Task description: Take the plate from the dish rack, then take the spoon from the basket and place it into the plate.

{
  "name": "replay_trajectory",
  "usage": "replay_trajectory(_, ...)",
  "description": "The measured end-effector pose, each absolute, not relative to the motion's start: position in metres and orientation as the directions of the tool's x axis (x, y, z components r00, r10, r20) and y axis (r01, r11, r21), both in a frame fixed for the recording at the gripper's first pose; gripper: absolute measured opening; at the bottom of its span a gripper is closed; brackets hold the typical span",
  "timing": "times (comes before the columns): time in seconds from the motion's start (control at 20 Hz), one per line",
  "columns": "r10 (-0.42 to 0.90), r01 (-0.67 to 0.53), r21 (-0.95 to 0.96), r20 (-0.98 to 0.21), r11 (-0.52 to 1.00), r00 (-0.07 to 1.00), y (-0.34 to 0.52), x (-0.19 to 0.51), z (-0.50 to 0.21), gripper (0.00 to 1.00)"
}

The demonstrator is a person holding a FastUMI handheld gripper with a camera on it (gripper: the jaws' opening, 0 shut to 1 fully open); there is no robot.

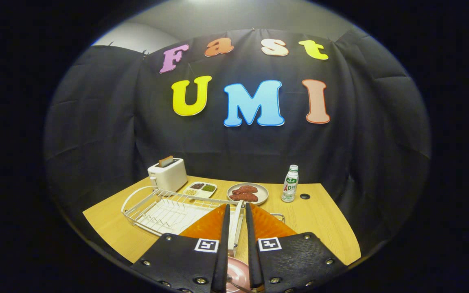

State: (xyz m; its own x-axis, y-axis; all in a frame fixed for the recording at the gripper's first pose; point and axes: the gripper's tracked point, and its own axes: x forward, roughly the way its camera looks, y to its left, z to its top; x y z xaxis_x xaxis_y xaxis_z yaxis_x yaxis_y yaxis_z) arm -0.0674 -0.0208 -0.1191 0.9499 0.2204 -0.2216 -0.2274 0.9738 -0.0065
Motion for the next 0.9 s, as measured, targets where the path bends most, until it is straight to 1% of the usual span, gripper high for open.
replay_trajectory(0.1, 0.201, -0.207, -0.011, -0.194, 0.978, 0.960, -0.026, -0.069, -0.110, 0.21)
replay_trajectory(0.15, 0.183, -0.189, -0.016, -0.176, 0.982, 0.967, -0.029, -0.069, -0.105, 0.23)
replay_trajectory(0.2, 0.170, -0.175, -0.021, -0.152, 0.984, 0.974, -0.034, -0.070, -0.097, 0.26)
replay_trajectory(0.25, 0.174, -0.177, -0.018, -0.124, 0.984, 0.977, -0.033, -0.071, -0.090, 0.35)
replay_trajectory(0.4, 0.122, -0.123, -0.015, -0.061, 0.992, 0.991, -0.055, -0.070, -0.079, 0.98)
replay_trajectory(0.45, 0.107, -0.107, 0.000, -0.043, 0.994, 0.993, -0.061, -0.070, -0.075, 0.97)
replay_trajectory(0.65, 0.067, -0.065, 0.066, -0.035, 0.996, 0.997, -0.105, -0.068, -0.083, 0.97)
replay_trajectory(0.8, 0.059, -0.061, 0.069, 0.037, 0.996, 0.998, -0.153, -0.064, -0.090, 0.97)
replay_trajectory(0.85, 0.042, -0.046, 0.051, 0.074, 0.998, 0.996, -0.175, -0.059, -0.095, 0.97)
replay_trajectory(0.9, 0.027, -0.030, 0.035, 0.086, 0.999, 0.996, -0.193, -0.052, -0.108, 0.96)
